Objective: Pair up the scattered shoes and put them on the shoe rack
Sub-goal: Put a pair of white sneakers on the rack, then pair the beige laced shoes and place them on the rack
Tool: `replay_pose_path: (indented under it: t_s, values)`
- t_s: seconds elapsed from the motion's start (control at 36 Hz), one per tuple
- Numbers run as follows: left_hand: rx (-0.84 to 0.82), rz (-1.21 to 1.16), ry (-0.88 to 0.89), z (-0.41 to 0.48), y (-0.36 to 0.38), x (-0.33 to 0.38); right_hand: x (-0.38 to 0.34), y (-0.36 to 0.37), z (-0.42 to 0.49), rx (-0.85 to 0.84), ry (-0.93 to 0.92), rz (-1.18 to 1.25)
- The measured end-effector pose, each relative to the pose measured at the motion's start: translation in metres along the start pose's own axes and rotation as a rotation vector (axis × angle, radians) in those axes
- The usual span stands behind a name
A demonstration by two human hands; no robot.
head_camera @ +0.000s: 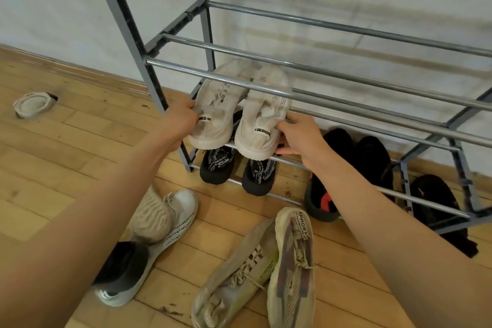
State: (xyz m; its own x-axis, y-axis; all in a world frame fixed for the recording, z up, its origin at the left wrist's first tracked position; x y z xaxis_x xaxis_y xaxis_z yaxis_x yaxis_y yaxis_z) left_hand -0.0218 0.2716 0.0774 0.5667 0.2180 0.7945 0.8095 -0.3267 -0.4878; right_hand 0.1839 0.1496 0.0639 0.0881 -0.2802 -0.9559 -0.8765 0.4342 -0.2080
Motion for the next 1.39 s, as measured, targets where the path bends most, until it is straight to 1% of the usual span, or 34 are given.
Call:
replay_pose_path:
  t_s: [0.14,0.28,0.33,0.42,0.5,0.58,0.64,0.72,0.78,0.81,0.86,0.92,0.97,1.0,1.06,1.11,1.17,1.22,1.31,1.33,1.39]
  values:
    - [0.12,0.044,0.077,-0.009,0.0,-0.005,0.002,0.001,-0.001,0.017,-0.029,-0.007]
    - [0.199,0.077,0.177,-0.024,0.002,-0.011,0.001,0.001,-0.008,0.015,-0.044,-0.04]
    - [0.22,0.08,0.208,-0.034,0.004,-0.011,0.001,0.001,-0.013,0.012,-0.072,-0.1]
    - [0.25,0.113,0.277,-0.053,0.004,-0.012,-0.002,0.0,-0.022,0.025,-0.158,-0.255]
    - [0.283,0.168,0.324,-0.068,0.005,-0.019,-0.006,0.001,-0.037,0.075,-0.286,-0.4]
    - [0.298,0.215,0.4,-0.088,0.009,-0.033,-0.015,0.008,-0.065,0.113,-0.512,-0.558]
    - [0.29,0.196,0.481,-0.102,0.013,-0.048,-0.017,0.019,-0.085,0.063,-0.635,-0.616]
    - [0.256,0.226,0.546,-0.12,0.019,-0.078,-0.006,0.039,-0.103,-0.04,-0.744,-0.753]
    - [0.217,0.31,0.525,-0.125,0.024,-0.102,0.005,0.049,-0.105,-0.056,-0.796,-0.892]
    - [0.185,0.37,0.486,-0.125,0.027,-0.116,0.009,0.052,-0.106,-0.041,-0.815,-0.959]
    - [0.111,0.482,0.349,-0.119,0.029,-0.146,0.015,0.056,-0.108,-0.003,-0.86,-1.058]
    - [0.065,0.53,0.212,-0.114,0.026,-0.17,0.019,0.06,-0.111,0.031,-0.945,-1.13]
    - [0.063,0.571,0.153,-0.108,0.021,-0.185,0.024,0.068,-0.117,0.04,-1.065,-1.176]
    - [0.067,0.633,0.133,-0.106,0.019,-0.192,0.027,0.074,-0.12,0.025,-1.118,-1.171]
    - [0.074,0.797,0.086,-0.1,0.016,-0.202,0.037,0.087,-0.122,-0.076,-1.153,-1.137]
    - [0.105,0.938,0.08,-0.095,0.015,-0.207,0.051,0.103,-0.116,-0.236,-1.074,-1.12]
    - [0.137,1.056,0.093,-0.092,0.018,-0.207,0.07,0.116,-0.105,-0.42,-0.87,-1.094]
    - [0.141,1.131,0.075,-0.088,0.021,-0.202,0.089,0.127,-0.095,-0.57,-0.635,-1.092]
    - [0.141,1.177,0.018,-0.079,0.019,-0.193,0.112,0.136,-0.086,-0.696,-0.302,-1.028]
    - [0.138,1.175,0.011,-0.076,0.017,-0.191,0.116,0.138,-0.085,-0.713,-0.246,-1.011]
    - [0.13,1.15,0.033,-0.075,0.013,-0.186,0.119,0.141,-0.086,-0.731,-0.201,-0.983]
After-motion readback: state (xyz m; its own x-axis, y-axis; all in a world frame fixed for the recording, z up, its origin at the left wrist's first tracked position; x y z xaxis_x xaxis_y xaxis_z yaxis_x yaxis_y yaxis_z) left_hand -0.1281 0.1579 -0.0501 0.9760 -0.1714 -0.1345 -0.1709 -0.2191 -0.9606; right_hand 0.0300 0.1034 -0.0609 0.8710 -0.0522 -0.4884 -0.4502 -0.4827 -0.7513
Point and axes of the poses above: each hand's wrist, its own z-axis towards the middle knuckle, its own y-axis out of the palm, x = y × z, the point moved 6 cm from there along z, towards the middle knuckle, and after that the axes turned 8 degrees about -y, right-handed, at the moved point
